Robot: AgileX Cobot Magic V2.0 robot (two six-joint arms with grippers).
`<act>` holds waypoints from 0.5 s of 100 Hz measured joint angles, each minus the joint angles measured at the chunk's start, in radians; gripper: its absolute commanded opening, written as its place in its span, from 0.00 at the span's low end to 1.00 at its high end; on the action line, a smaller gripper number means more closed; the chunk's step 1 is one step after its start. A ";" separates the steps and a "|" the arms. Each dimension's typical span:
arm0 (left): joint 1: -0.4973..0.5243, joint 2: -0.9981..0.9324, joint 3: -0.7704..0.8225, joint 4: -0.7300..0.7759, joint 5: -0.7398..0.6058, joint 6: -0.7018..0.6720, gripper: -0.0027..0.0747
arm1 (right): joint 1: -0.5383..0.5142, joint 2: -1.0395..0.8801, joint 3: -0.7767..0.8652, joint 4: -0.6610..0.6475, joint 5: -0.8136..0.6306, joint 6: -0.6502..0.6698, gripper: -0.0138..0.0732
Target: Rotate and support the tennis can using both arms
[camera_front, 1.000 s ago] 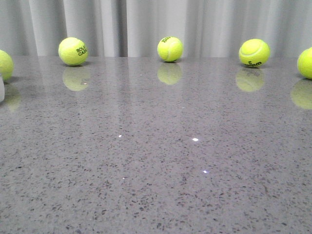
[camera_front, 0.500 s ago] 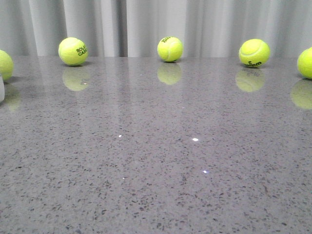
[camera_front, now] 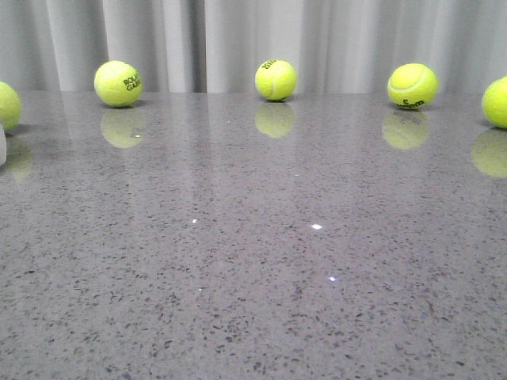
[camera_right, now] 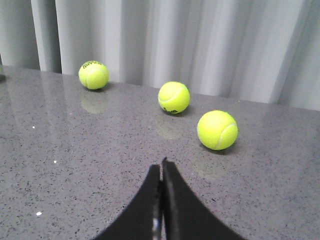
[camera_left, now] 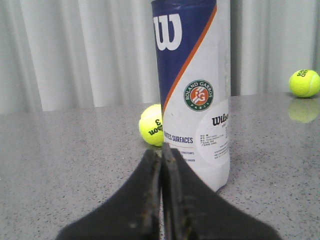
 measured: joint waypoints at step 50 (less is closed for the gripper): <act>0.000 0.000 0.000 0.000 -0.007 0.000 0.01 | -0.090 -0.271 0.260 0.000 -0.127 0.003 0.08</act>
